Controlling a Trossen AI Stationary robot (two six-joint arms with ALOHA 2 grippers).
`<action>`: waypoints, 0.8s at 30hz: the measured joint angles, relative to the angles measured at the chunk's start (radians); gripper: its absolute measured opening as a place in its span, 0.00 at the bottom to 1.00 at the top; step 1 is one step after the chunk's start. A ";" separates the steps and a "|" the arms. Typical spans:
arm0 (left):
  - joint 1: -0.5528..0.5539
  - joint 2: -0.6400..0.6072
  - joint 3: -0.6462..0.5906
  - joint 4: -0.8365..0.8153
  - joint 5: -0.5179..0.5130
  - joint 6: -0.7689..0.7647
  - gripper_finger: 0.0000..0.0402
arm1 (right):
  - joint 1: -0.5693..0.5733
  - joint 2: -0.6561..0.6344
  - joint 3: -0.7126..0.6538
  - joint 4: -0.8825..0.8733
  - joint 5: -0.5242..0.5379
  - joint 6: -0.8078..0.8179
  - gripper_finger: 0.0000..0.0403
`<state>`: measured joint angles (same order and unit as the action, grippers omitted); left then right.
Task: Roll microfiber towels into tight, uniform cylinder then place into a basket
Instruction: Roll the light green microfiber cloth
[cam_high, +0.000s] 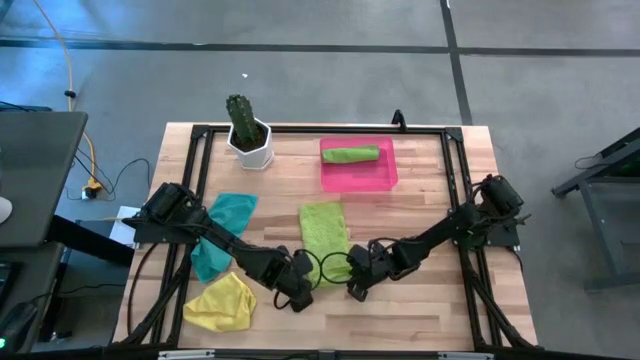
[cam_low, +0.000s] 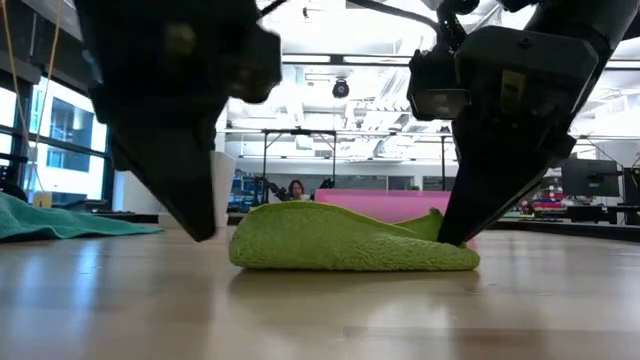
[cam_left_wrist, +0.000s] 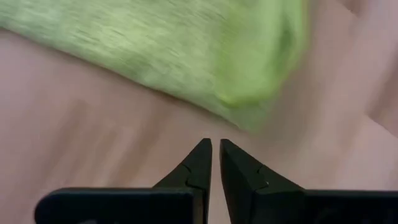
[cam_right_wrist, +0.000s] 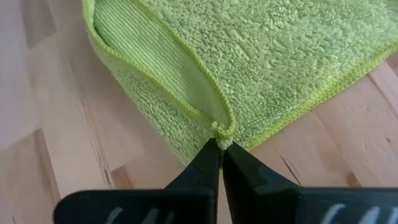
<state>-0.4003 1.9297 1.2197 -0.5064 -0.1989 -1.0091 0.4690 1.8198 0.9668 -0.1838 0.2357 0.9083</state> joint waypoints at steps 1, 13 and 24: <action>-0.011 0.000 0.007 -0.003 0.006 0.011 0.06 | 0.000 0.000 0.000 -0.003 0.000 0.001 0.00; -0.067 0.005 0.039 0.193 -0.236 0.330 0.06 | -0.005 0.000 0.000 -0.019 0.019 0.011 0.00; -0.032 0.014 -0.009 0.216 -0.244 0.308 0.06 | -0.005 0.000 0.001 -0.035 0.024 0.010 0.00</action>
<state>-0.4320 1.9442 1.2106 -0.2901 -0.4430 -0.7006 0.4644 1.8202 0.9675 -0.2192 0.2596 0.9181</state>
